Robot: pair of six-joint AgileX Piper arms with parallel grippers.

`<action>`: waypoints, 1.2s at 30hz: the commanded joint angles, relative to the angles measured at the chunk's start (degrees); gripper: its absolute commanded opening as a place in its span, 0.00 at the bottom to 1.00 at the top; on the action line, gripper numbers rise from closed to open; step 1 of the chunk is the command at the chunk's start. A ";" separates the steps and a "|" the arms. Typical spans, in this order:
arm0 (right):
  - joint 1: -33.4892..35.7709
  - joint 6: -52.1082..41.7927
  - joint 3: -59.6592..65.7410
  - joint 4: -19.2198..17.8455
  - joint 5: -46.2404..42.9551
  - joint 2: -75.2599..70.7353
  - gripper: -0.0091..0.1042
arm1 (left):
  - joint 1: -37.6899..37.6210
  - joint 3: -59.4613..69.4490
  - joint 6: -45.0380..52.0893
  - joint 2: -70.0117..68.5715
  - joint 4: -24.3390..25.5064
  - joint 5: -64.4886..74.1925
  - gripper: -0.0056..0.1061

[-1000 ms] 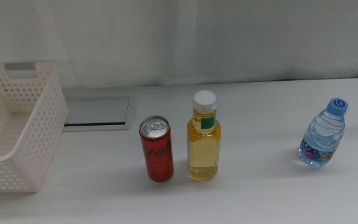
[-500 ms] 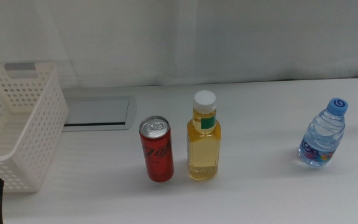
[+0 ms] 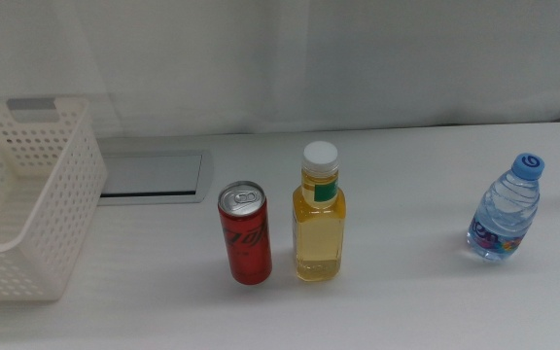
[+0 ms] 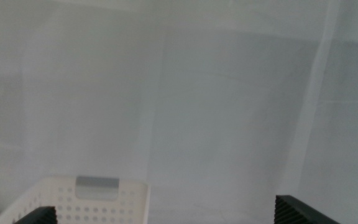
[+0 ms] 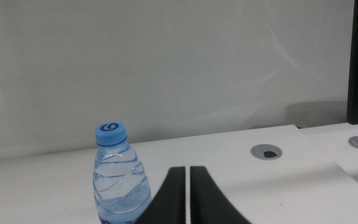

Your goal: Use arms to grab the bottles and put them into the dustbin to the left of the table.

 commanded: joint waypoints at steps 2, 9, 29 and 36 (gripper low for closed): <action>0.03 -0.21 0.32 0.46 0.19 -1.34 0.06 | -0.12 -7.05 0.93 4.88 -0.48 4.10 0.87; 0.03 -0.21 0.32 0.46 0.19 -1.34 0.06 | -0.12 -16.86 0.68 14.90 -2.12 4.67 0.87; 0.03 -0.21 0.32 0.46 0.19 -1.34 0.06 | -20.44 -25.45 8.60 36.61 -4.96 3.57 0.87; 0.03 -0.21 0.32 0.46 0.19 -1.34 0.06 | -23.02 -18.21 7.25 39.73 -4.70 -5.25 0.87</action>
